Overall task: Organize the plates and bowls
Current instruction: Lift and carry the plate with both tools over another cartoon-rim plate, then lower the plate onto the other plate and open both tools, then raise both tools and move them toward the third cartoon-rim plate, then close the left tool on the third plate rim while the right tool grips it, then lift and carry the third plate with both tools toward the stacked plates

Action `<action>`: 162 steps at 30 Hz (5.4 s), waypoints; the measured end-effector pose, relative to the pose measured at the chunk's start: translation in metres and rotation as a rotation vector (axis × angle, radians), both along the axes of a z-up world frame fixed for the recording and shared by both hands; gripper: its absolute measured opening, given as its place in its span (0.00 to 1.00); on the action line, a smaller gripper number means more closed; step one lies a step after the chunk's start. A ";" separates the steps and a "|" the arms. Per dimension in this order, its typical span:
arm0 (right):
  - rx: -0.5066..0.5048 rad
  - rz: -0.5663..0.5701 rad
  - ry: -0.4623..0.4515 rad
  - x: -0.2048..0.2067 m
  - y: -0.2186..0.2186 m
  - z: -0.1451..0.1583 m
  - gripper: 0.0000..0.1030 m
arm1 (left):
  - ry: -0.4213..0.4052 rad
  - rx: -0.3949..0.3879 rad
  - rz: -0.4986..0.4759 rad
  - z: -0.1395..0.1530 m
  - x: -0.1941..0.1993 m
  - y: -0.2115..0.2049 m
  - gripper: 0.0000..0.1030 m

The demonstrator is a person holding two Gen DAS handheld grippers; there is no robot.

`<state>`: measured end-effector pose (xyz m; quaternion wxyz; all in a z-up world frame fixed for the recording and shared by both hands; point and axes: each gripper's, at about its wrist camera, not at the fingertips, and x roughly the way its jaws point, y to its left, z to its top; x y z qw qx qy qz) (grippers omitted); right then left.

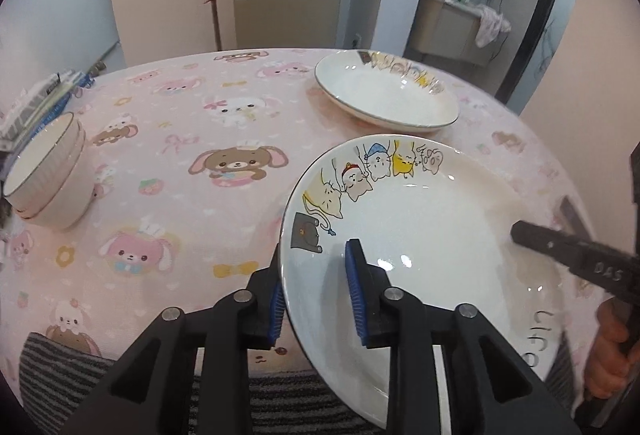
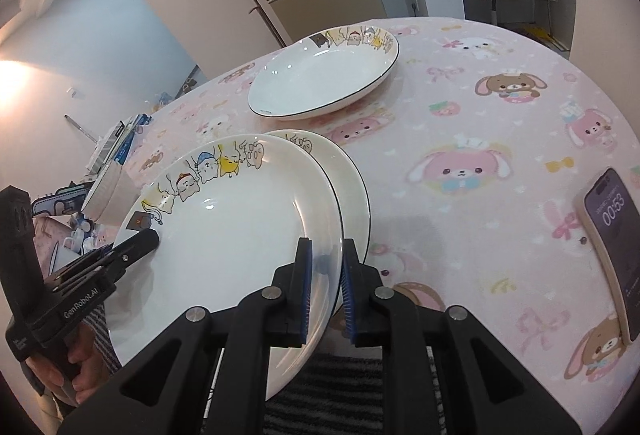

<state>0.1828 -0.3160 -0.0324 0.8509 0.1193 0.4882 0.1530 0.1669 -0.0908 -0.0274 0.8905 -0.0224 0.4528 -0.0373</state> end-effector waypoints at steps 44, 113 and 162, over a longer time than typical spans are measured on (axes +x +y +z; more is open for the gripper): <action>-0.171 -0.028 -0.097 -0.001 0.015 -0.005 0.17 | -0.053 0.129 0.039 -0.031 0.015 -0.017 0.31; -0.021 -0.085 0.186 0.239 -0.035 -0.021 0.47 | 0.117 -0.179 0.029 -0.025 0.243 0.011 0.94; 0.100 -0.019 0.224 0.241 -0.032 -0.025 0.13 | 0.149 -0.130 -0.021 -0.012 0.235 -0.017 0.24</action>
